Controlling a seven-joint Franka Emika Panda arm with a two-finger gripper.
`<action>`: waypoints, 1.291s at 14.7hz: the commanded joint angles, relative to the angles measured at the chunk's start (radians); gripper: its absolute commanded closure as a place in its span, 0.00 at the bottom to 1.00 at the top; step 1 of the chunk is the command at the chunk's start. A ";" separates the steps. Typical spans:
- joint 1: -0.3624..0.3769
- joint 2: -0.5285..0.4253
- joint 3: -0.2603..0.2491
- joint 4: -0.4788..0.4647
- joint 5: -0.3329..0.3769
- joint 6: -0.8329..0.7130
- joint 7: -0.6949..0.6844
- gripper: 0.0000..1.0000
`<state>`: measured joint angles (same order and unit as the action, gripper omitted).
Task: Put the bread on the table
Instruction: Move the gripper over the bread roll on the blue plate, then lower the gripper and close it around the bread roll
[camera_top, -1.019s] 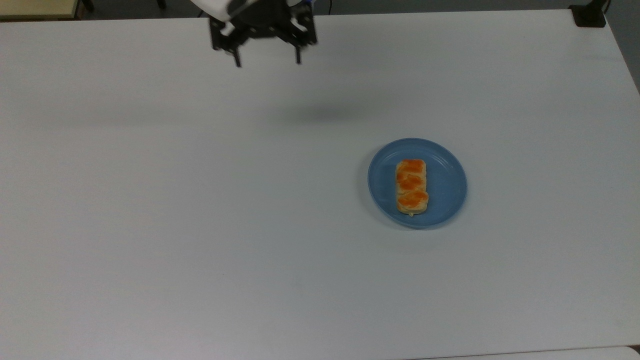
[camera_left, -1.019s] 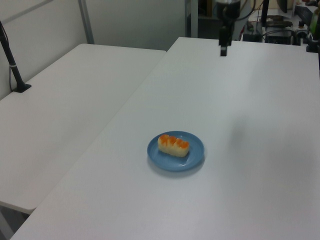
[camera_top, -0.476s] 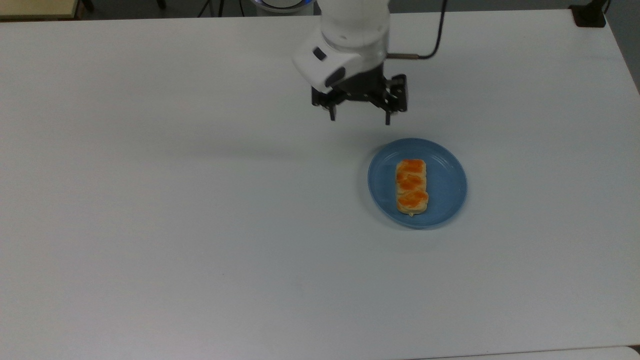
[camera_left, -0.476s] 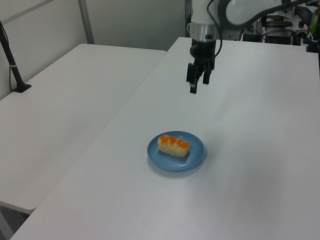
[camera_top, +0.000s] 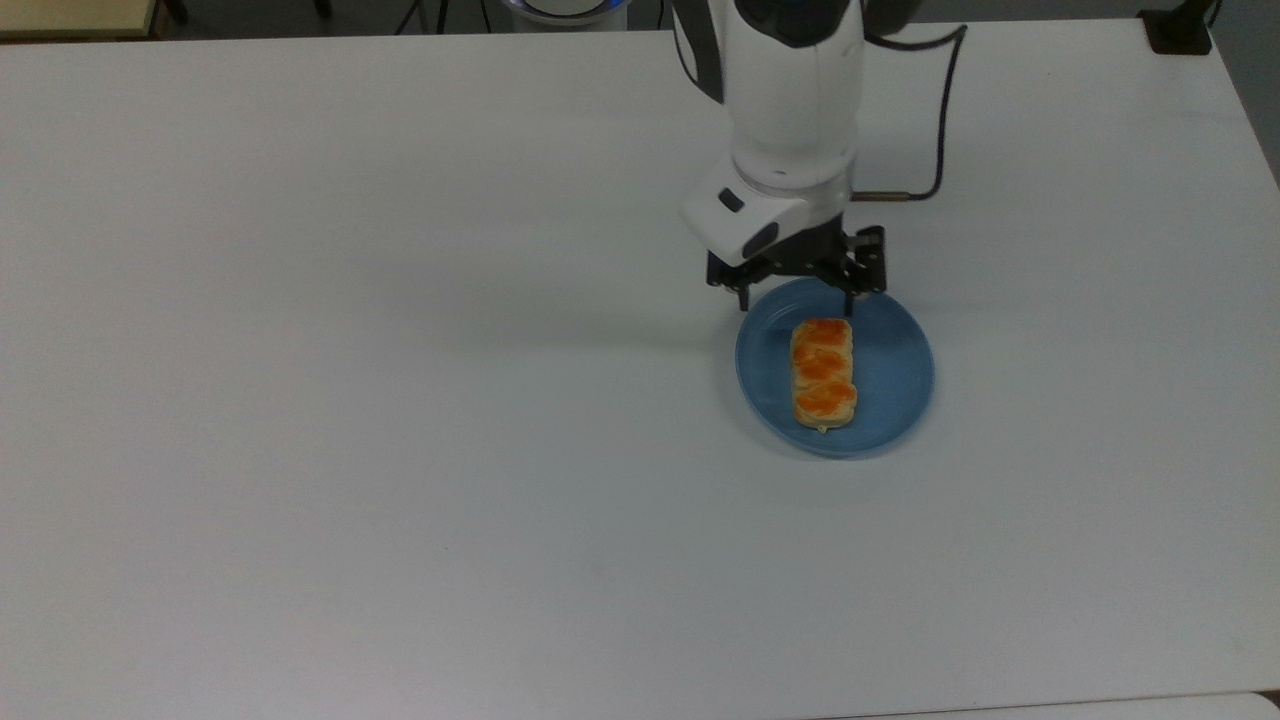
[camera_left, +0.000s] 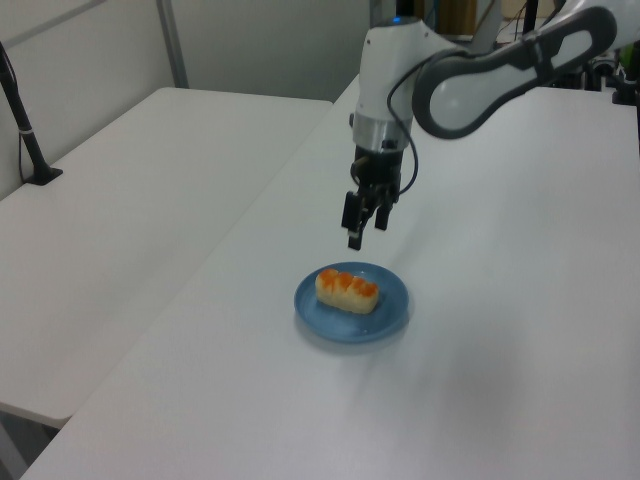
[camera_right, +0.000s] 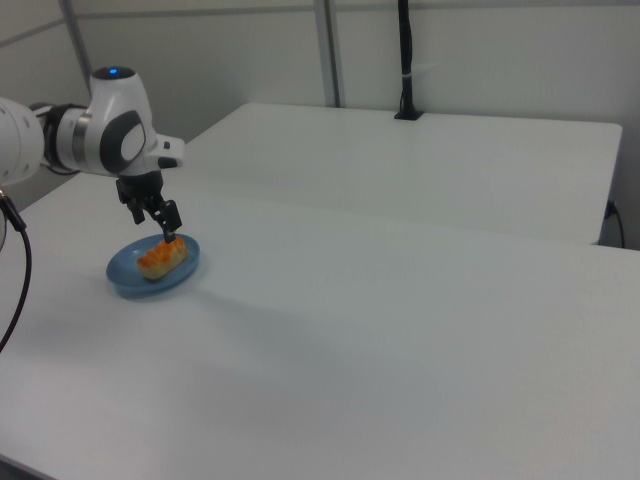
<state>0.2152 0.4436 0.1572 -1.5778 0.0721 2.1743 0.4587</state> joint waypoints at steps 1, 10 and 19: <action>0.035 0.030 0.008 -0.002 0.002 0.093 0.070 0.00; 0.059 0.096 0.016 -0.011 -0.084 0.137 0.087 0.00; 0.082 0.133 0.018 -0.008 -0.232 0.137 0.195 0.60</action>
<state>0.2902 0.5969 0.1770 -1.5774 -0.1431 2.2945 0.6228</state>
